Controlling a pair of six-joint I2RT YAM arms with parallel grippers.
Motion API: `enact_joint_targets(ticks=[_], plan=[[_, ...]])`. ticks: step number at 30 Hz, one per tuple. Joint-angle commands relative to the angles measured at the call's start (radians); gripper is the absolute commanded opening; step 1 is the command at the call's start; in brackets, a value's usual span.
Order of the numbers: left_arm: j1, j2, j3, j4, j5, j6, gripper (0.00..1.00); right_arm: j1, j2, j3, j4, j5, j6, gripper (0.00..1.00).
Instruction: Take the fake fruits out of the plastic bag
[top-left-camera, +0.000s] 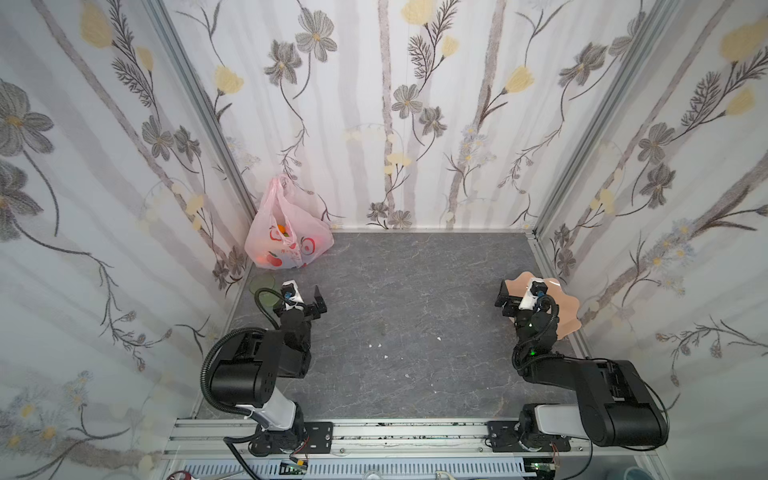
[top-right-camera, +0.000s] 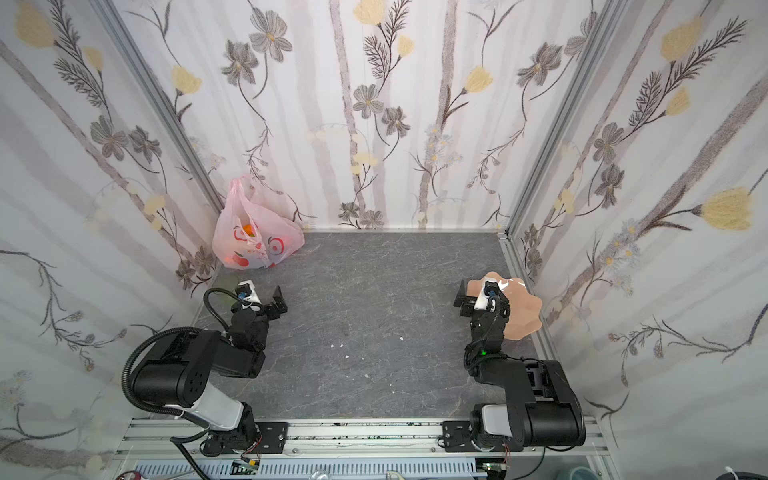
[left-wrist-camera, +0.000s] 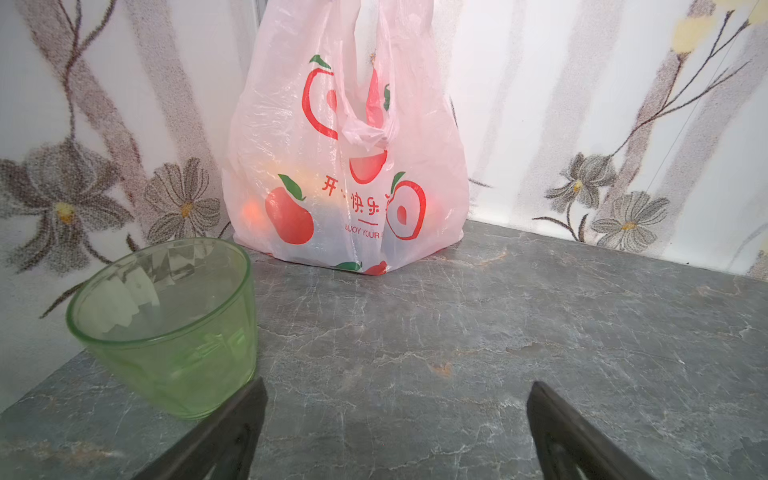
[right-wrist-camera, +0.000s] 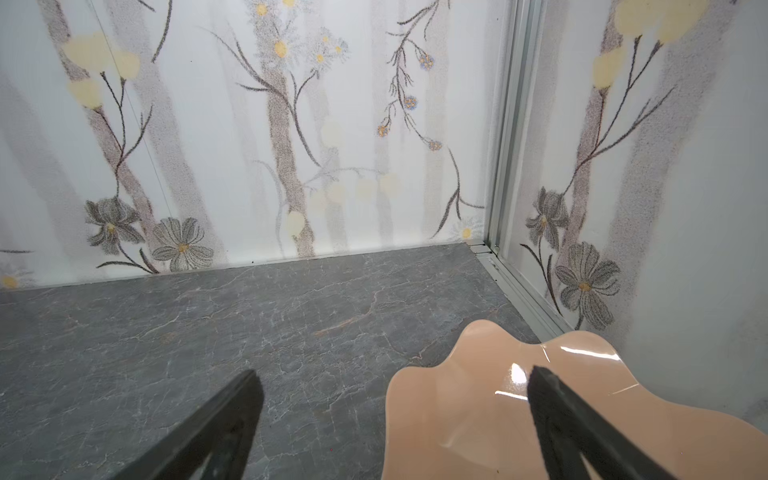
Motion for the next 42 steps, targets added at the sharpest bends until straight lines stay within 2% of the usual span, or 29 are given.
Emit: enact_joint_targets(ticks=[1,31,37,40,42], plan=[[-0.001,0.0,-0.002,0.037,-0.007,0.002,1.0,0.001,0.003,0.005,0.039,-0.005,-0.012,1.0],[0.003,-0.019,-0.008,0.036,0.012,0.005,1.0,0.001,0.002,0.001,0.044,-0.008,-0.013,1.0],[-0.035,-0.147,-0.06,0.029,0.006,0.052,1.0,0.028,-0.022,-0.033,0.092,-0.047,-0.063,1.0],[-0.071,-0.292,-0.102,-0.002,-0.025,0.08,1.0,0.052,-0.097,-0.064,0.082,-0.018,-0.081,1.0],[-0.078,-0.428,-0.09,-0.126,-0.033,0.03,1.0,0.064,-0.175,-0.078,0.044,-0.031,-0.096,1.0]])
